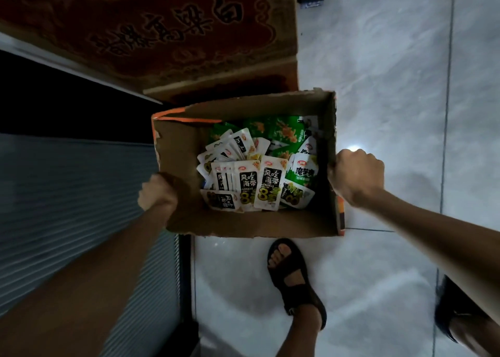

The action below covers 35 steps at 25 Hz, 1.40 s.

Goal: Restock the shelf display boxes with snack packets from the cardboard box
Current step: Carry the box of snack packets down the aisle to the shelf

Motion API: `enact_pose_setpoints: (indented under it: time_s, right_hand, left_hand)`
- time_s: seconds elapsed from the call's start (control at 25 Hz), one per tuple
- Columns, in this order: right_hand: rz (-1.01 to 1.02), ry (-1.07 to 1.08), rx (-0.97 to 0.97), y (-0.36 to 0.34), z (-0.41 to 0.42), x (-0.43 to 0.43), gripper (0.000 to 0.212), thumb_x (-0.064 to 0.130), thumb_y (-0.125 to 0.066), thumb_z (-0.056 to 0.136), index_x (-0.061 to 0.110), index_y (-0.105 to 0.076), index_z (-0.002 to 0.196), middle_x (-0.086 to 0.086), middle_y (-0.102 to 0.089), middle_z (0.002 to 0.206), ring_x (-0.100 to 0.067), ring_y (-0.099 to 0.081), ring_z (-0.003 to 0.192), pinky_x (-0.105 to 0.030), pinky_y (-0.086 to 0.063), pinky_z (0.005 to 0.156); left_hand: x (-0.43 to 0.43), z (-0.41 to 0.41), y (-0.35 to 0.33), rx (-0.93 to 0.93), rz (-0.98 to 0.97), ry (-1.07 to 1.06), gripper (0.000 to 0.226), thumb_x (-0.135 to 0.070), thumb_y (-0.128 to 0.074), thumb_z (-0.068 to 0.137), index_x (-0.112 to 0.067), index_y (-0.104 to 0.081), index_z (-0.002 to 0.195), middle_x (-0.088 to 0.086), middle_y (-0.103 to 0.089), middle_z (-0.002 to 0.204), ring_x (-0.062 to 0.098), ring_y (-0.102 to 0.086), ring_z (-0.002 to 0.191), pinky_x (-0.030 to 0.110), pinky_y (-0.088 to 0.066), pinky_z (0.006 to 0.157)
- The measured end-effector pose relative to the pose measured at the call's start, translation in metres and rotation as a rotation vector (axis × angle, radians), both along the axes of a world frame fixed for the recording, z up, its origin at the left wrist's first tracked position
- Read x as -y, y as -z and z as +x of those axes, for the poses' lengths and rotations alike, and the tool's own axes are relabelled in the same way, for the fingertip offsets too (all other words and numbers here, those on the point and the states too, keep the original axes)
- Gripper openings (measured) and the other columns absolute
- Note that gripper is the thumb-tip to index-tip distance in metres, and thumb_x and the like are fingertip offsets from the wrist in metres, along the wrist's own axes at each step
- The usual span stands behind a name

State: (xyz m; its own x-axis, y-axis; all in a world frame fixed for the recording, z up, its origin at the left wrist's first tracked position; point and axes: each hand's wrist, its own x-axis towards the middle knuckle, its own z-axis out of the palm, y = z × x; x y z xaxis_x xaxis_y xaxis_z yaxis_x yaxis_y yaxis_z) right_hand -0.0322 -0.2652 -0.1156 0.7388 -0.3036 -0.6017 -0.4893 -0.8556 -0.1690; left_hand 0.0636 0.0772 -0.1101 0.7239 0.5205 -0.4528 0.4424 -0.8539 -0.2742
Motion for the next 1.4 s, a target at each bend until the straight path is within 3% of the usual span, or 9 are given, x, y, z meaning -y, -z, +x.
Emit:
enact_pose_setpoints:
  time_s: [0.12,0.32,0.48,0.56,0.68,0.84,1.0,1.24,1.4]
  right_hand:
    - [0.018,0.008,-0.005,-0.007,0.001,0.007,0.039,0.018,-0.044,0.097,0.014,-0.035,0.059,-0.007,-0.043,0.062,-0.031,-0.044,0.062,-0.032,-0.034,0.059]
    - [-0.003,0.068,-0.016,-0.047,-0.019,0.056,0.028,0.02,-0.046,0.098,0.011,-0.048,0.071,-0.009,-0.048,0.067,-0.031,-0.042,0.065,-0.032,-0.034,0.061]
    - [-0.08,0.099,-0.069,-0.111,-0.048,0.124,0.026,0.024,-0.047,0.097,0.007,-0.063,0.084,-0.008,-0.049,0.073,-0.03,-0.047,0.067,-0.032,-0.037,0.061]
    - [-0.115,0.135,-0.083,-0.16,-0.066,0.168,0.025,0.023,-0.05,0.095,0.007,-0.067,0.087,-0.012,-0.058,0.077,-0.034,-0.055,0.07,-0.032,-0.04,0.061]
    - [-0.17,0.197,-0.075,-0.243,-0.088,0.24,0.024,0.024,-0.053,0.093,0.007,-0.069,0.093,-0.016,-0.068,0.093,-0.039,-0.065,0.087,-0.034,-0.044,0.066]
    - [-0.22,0.295,-0.066,-0.354,-0.1,0.33,0.028,0.026,-0.053,0.093,0.007,-0.068,0.105,-0.018,-0.068,0.109,-0.04,-0.063,0.101,-0.038,-0.05,0.079]
    - [-0.209,0.363,-0.011,-0.476,-0.102,0.422,0.028,0.024,-0.054,0.091,0.005,-0.066,0.107,-0.019,-0.067,0.113,-0.04,-0.062,0.105,-0.038,-0.05,0.08]
    - [-0.206,0.4,0.066,-0.634,-0.066,0.522,0.027,0.025,-0.056,0.089,0.007,-0.067,0.105,-0.017,-0.069,0.112,-0.036,-0.065,0.103,-0.04,-0.053,0.083]
    - [-0.236,0.392,0.107,-0.693,-0.007,0.583,0.033,0.023,-0.055,0.089,0.005,-0.066,0.114,-0.019,-0.065,0.121,-0.038,-0.061,0.112,-0.04,-0.05,0.088]
  left_hand:
    - [-0.004,-0.003,-0.009,0.035,0.029,0.094,0.028,-0.004,-0.045,0.095,0.008,-0.058,0.117,0.032,-0.056,0.121,0.047,-0.054,0.112,0.051,-0.046,0.094]
    - [0.028,-0.026,-0.047,0.014,-0.115,0.116,0.027,-0.013,-0.054,0.09,0.003,-0.064,0.11,0.031,-0.06,0.11,0.047,-0.058,0.101,0.049,-0.051,0.087]
    - [0.093,-0.036,-0.104,-0.041,-0.177,0.198,0.022,-0.007,-0.049,0.09,0.002,-0.064,0.103,0.027,-0.063,0.104,0.041,-0.062,0.094,0.038,-0.052,0.077]
    - [0.136,-0.038,-0.143,-0.057,-0.255,0.231,0.017,-0.006,-0.05,0.089,0.002,-0.064,0.096,0.024,-0.065,0.097,0.037,-0.064,0.086,0.032,-0.049,0.07]
    - [0.206,-0.033,-0.211,-0.043,-0.373,0.343,0.015,-0.017,-0.06,0.088,-0.002,-0.063,0.089,0.02,-0.066,0.091,0.035,-0.064,0.08,0.04,-0.056,0.072]
    - [0.31,-0.02,-0.324,-0.004,-0.372,0.508,0.015,-0.021,-0.064,0.088,-0.007,-0.065,0.09,0.014,-0.066,0.088,0.03,-0.064,0.08,0.039,-0.056,0.07]
    - [0.411,-0.003,-0.453,0.055,-0.377,0.572,0.014,-0.021,-0.067,0.087,-0.007,-0.065,0.09,0.012,-0.065,0.084,0.029,-0.065,0.077,0.037,-0.057,0.067]
    - [0.521,0.041,-0.615,0.167,-0.361,0.651,0.019,-0.019,-0.062,0.086,-0.003,-0.062,0.096,0.021,-0.065,0.098,0.04,-0.062,0.092,0.042,-0.054,0.076]
    - [0.583,0.105,-0.669,0.184,-0.347,0.723,0.021,-0.019,-0.06,0.087,-0.001,-0.064,0.097,0.022,-0.066,0.103,0.04,-0.063,0.096,0.043,-0.054,0.081]
